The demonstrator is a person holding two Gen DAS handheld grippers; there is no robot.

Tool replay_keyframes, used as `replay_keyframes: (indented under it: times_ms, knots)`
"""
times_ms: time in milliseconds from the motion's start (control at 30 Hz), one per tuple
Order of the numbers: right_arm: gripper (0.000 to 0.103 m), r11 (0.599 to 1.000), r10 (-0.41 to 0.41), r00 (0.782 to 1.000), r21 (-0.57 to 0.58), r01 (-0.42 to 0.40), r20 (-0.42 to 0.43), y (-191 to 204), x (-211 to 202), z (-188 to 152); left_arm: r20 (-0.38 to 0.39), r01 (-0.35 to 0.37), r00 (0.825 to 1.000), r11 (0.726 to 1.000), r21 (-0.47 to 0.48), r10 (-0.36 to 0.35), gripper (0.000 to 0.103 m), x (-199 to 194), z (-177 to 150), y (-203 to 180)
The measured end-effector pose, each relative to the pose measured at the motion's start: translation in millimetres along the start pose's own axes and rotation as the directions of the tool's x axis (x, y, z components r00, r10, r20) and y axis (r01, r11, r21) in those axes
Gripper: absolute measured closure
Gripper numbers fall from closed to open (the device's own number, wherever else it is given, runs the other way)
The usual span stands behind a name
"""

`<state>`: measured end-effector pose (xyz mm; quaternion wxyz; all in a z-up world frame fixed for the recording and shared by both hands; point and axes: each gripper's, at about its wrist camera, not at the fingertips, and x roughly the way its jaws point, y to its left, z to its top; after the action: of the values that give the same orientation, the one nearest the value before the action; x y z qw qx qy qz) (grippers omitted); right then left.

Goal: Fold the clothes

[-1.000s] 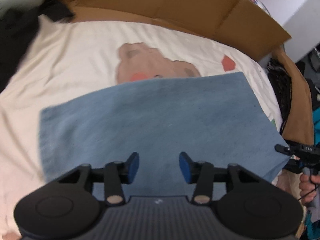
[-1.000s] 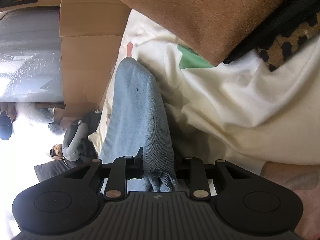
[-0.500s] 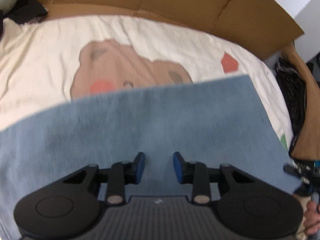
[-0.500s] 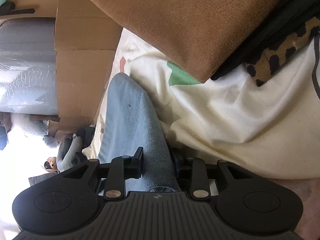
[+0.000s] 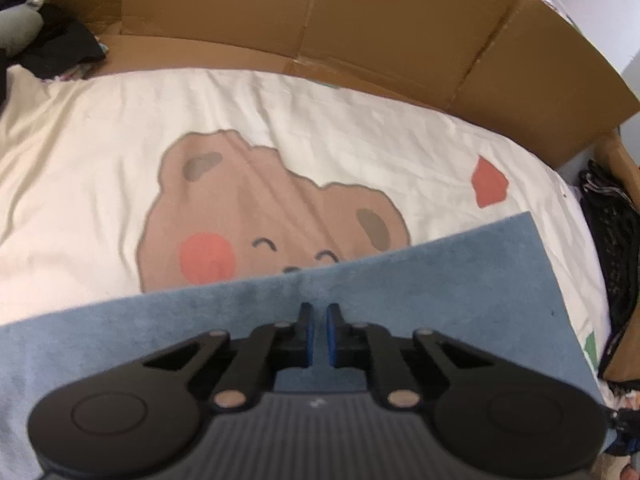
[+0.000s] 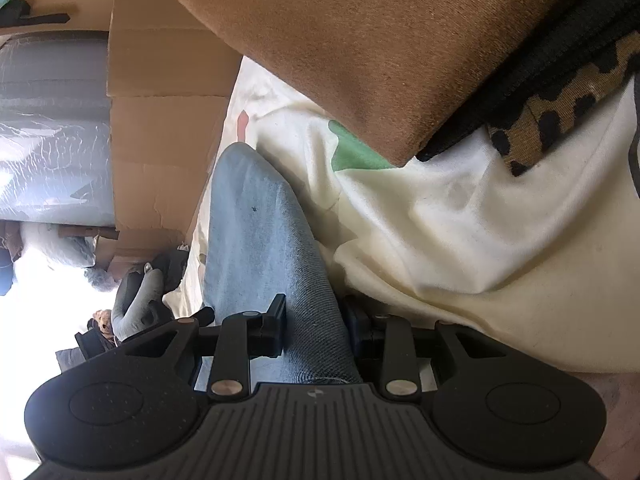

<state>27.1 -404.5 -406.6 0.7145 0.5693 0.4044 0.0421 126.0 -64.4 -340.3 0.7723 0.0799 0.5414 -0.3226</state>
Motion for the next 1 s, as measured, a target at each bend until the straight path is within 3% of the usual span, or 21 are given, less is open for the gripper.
replay_keyframes:
  times_ms: [433, 633, 733, 900, 1000]
  knots:
    - [0.071, 0.998, -0.022, 1.000, -0.064, 0.021, -0.021, 5.5, 1.5, 7.5, -0.092, 0.074, 0.993, 0.995, -0.073, -0.080, 0.099, -20.7, -66.9, -4.8]
    - [0.071, 0.989, -0.039, 0.996, -0.145, 0.027, -0.082, 18.3, 11.4, 18.2, -0.163, 0.073, 0.983, 0.994, -0.081, -0.085, 0.099, -29.4, -86.7, -3.5]
    - [0.072, 0.983, -0.057, 0.992, -0.179, 0.036, -0.111, 22.4, 17.9, 23.0, -0.205, 0.106, 0.971, 0.991, -0.088, -0.122, 0.099, -32.1, -99.8, -0.3]
    - [0.079, 0.974, -0.110, 0.980, -0.214, 0.073, -0.166, 33.2, 28.1, 30.3, -0.236, 0.122, 0.961, 0.986, -0.115, -0.147, 0.099, -40.3, -115.4, 1.9]
    - [0.088, 0.966, -0.141, 0.972, -0.239, 0.095, -0.186, 41.3, 30.6, 33.1, -0.235, 0.136, 0.958, 0.981, -0.135, -0.165, 0.099, -42.5, -122.9, 1.9]
